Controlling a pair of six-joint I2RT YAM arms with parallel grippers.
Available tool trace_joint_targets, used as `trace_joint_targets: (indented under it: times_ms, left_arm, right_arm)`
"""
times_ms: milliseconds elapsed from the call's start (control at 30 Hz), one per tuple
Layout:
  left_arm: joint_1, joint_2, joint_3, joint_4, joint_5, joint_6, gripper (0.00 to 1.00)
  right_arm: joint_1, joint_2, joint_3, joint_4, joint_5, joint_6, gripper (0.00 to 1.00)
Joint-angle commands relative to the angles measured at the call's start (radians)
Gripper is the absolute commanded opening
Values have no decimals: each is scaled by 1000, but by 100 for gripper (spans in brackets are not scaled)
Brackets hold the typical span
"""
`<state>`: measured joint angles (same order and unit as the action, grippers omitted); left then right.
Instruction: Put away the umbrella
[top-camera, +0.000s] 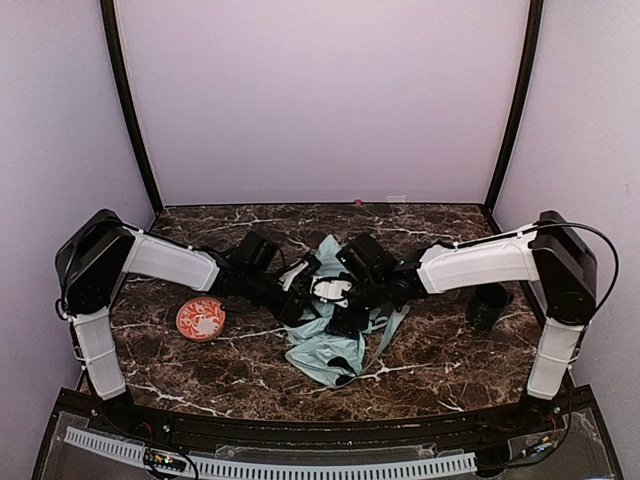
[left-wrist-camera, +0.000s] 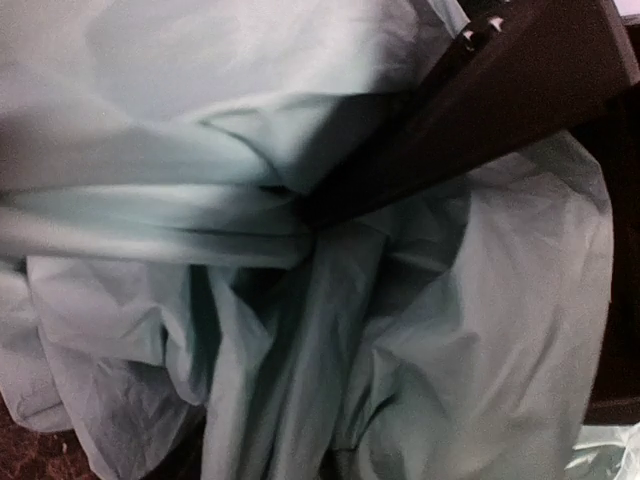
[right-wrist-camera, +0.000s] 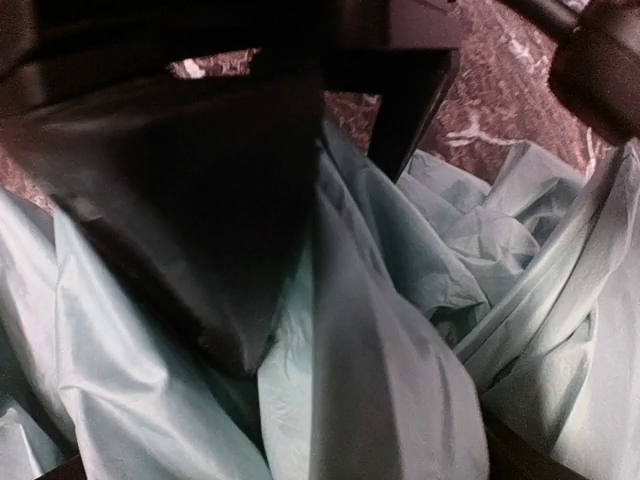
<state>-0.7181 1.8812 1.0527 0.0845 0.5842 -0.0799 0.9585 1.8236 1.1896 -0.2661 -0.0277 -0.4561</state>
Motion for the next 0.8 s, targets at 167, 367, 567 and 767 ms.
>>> trace_joint_targets:
  times_ms: [167, 367, 567, 767]
  left_arm:
    - [154, -104, -55, -31, -73, -87, 99]
    - [202, -257, -165, 73, -186, -136, 99]
    - [202, -407, -247, 104, -264, -121, 98]
    - [198, -543, -330, 169, -322, -105, 93]
  right_arm:
    - [-10, 132, -18, 25, -85, 9, 82]
    - [-29, 193, 7, -16, -94, 3, 59]
    - [-52, 173, 57, -36, -109, 3, 31]
    - [-104, 56, 131, -17, -107, 51, 15]
